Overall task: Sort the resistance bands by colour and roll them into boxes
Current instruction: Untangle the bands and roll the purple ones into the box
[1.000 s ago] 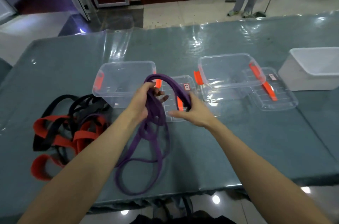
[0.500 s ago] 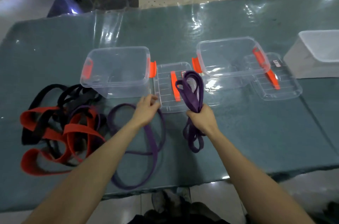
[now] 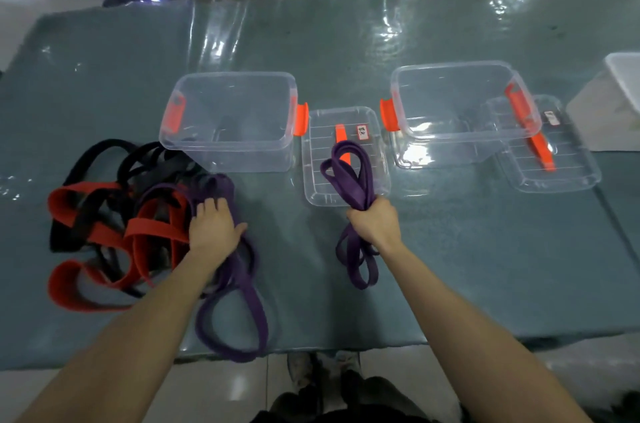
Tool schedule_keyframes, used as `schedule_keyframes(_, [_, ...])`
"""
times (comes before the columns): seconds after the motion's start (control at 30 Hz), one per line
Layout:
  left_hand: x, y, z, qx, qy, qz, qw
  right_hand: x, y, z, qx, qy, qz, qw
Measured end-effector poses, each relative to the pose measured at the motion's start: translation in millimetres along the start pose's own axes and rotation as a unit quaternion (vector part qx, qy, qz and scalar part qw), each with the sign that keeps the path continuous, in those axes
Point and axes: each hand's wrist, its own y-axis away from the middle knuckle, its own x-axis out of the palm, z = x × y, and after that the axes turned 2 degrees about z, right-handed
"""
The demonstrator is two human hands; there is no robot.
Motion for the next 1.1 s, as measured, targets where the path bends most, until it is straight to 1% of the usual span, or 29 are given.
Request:
schedule_keyframes(0.1, [-1, 8, -34, 0.029, 0.004, 0.006, 1.0, 12, -3, -2, 0.016, 0.005, 0.001, 1.0])
schedule_keyframes(0.2, [9, 10, -31, 0.04, -0.034, 0.022, 0.998, 16, -4, -15, 0.043, 0.023, 0.018, 0.999])
schedule_keyframes(0.33, [1, -20, 7, 0.007, -0.03, -0.012, 0.999, 19, -4, -29, 0.054, 0.022, 0.013, 0.998])
schedule_keyframes(0.4, [-6, -27, -3, 0.016, -0.014, -0.039, 0.999, 17, -4, -30, 0.058, 0.009, 0.0, 0.998])
schedule_keyframes(0.47, [-10, -21, -32, 0.068, 0.003, -0.119, 0.991, 14, -7, -30, 0.06, -0.012, -0.019, 0.998])
schedule_keyframes(0.5, [-11, -17, -51, 0.122, 0.023, -0.157, 0.98, 12, -8, -30, 0.063, -0.02, -0.028, 0.997])
schedule_keyframes(0.53, [-10, -14, -70, 0.192, 0.052, -0.182, 0.963, 9, -10, -30, 0.069, -0.028, -0.036, 0.997])
schedule_keyframes(0.57, [-8, -13, -90, 0.26, 0.076, -0.187, 0.944, 7, -11, -30, 0.076, -0.036, -0.041, 0.996])
schedule_keyframes(0.6, [-7, -16, -109, 0.309, 0.086, -0.173, 0.931, 4, -13, -31, 0.084, -0.042, -0.044, 0.995])
schedule_keyframes(0.63, [-7, -21, -126, 0.333, 0.085, -0.139, 0.929, 2, -14, -33, 0.093, -0.047, -0.044, 0.994])
schedule_keyframes(0.7, [-6, -37, -151, 0.342, 0.056, -0.05, 0.937, 0, -14, -37, 0.108, -0.056, -0.042, 0.992])
schedule_keyframes(0.77, [1, -56, -160, 0.331, 0.009, 0.001, 0.944, 0, -12, -41, 0.111, -0.065, -0.04, 0.991])
schedule_keyframes(0.8, [4, -65, -158, 0.324, -0.003, 0.012, 0.946, 1, -10, -41, 0.107, -0.067, -0.038, 0.991])
schedule_keyframes(0.87, [5, -79, -150, 0.306, -0.009, 0.003, 0.952, 3, -7, -37, 0.098, -0.065, -0.029, 0.993])
schedule_keyframes(0.97, [0, -86, -144, 0.295, 0.015, 0.009, 0.955, 5, -5, -17, 0.081, -0.067, -0.017, 0.994])
schedule_keyframes(1.0, [-5, -83, -143, 0.299, 0.032, -0.005, 0.954, 6, -6, -6, 0.074, -0.069, -0.015, 0.995])
schedule_keyframes(1.03, [-9, -78, -141, 0.308, 0.056, -0.048, 0.948, 6, -8, 6, 0.068, -0.073, -0.015, 0.995])
schedule_keyframes(1.07, [-14, -72, -137, 0.313, 0.092, -0.122, 0.938, 7, -12, 18, 0.06, -0.077, -0.015, 0.995])
schedule_keyframes(1.1, [-18, -66, -130, 0.308, 0.126, -0.217, 0.918, 8, -16, 31, 0.051, -0.082, -0.015, 0.995])
